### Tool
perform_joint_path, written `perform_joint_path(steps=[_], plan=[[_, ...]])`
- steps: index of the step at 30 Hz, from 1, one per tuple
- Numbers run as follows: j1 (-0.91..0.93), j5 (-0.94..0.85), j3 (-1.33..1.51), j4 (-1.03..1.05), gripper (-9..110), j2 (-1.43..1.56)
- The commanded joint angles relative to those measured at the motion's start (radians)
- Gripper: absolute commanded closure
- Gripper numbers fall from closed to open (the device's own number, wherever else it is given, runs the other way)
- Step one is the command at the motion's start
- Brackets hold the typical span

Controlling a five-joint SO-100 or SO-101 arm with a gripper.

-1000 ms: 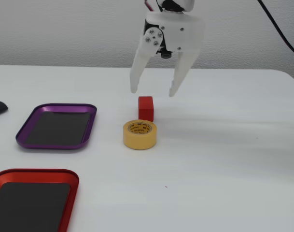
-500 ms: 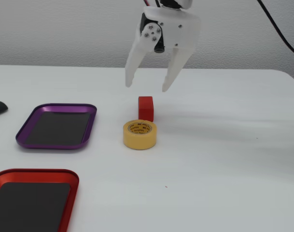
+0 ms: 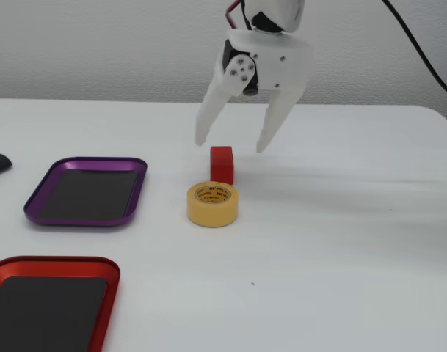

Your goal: Grasp a red block and put it in the left red dish.

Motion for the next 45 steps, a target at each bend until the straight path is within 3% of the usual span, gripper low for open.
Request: perform_joint_path(steps=[1,22,35,39,45], plan=[[0.006,-0.005,0.014,-0.048,75,0.005],[0.051,-0.009,0.003,-0.126,75,-0.166],[0.051,-0.008,0.003,-0.147,91,-0.155],[0.049,-0.008,0.003,-0.144,102,-0.153],[0.046,-0.018,0.003,-0.133,102,-0.124]])
